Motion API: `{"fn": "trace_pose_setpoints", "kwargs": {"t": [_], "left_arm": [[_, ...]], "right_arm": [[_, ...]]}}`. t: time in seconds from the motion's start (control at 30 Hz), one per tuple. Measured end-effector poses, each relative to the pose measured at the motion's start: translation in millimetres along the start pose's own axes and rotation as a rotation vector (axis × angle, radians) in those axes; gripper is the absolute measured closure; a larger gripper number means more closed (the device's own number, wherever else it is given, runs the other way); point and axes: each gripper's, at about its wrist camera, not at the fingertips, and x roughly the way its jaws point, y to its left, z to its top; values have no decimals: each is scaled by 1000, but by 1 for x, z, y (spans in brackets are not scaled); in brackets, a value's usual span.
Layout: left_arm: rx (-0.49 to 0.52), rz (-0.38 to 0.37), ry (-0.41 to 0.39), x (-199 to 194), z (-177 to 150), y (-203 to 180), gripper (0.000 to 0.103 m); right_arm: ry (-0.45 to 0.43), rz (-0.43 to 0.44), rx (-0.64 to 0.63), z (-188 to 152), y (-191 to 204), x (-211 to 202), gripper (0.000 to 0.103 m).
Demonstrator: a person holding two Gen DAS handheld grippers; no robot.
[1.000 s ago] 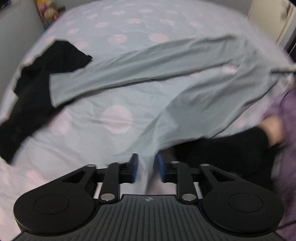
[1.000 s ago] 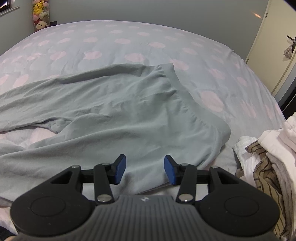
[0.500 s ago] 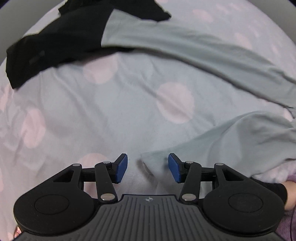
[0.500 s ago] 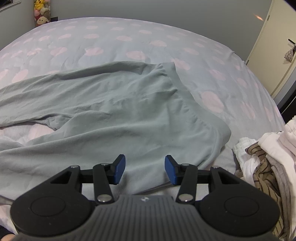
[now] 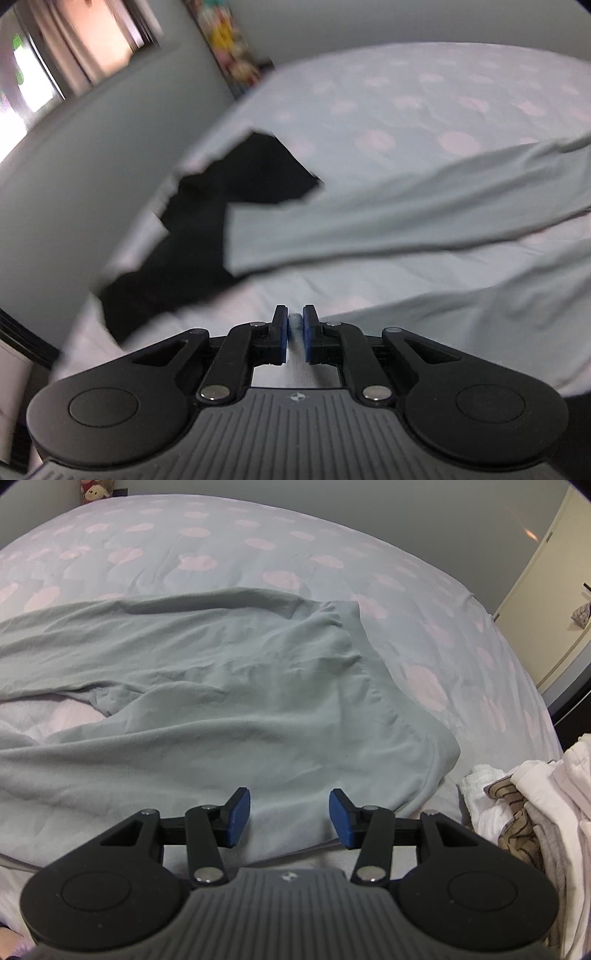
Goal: Fold clothes
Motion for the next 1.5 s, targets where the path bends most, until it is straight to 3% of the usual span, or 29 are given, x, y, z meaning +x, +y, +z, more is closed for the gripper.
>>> {"fn": "trace_pose_setpoints", "kwargs": {"t": [0.17, 0.3, 0.5, 0.77, 0.9, 1.0, 1.27, 1.5], "left_arm": [[55, 74, 60, 15, 1, -4, 91], [44, 122, 89, 22, -10, 0, 88], [77, 24, 5, -4, -5, -4, 75], [167, -170, -78, -27, 8, -42, 68], [210, -296, -53, -23, 8, -54, 68], [256, -319, -28, -20, 5, -59, 68], [377, -325, 42, -14, -4, -62, 68], [426, -312, 115, -13, -14, -53, 66]], "right_arm": [[1, -7, -2, 0, 0, -2, 52], [9, 27, 33, 2, -8, -3, 51], [14, 98, 88, 12, -29, -10, 50], [-40, 16, -11, 21, -66, -16, 50], [-54, 5, -43, 17, -93, -16, 50], [-56, 8, -68, 10, -110, -16, 51], [-60, 56, -334, -3, -135, -16, 53], [-21, 87, -686, -10, -112, 6, 55]]}}
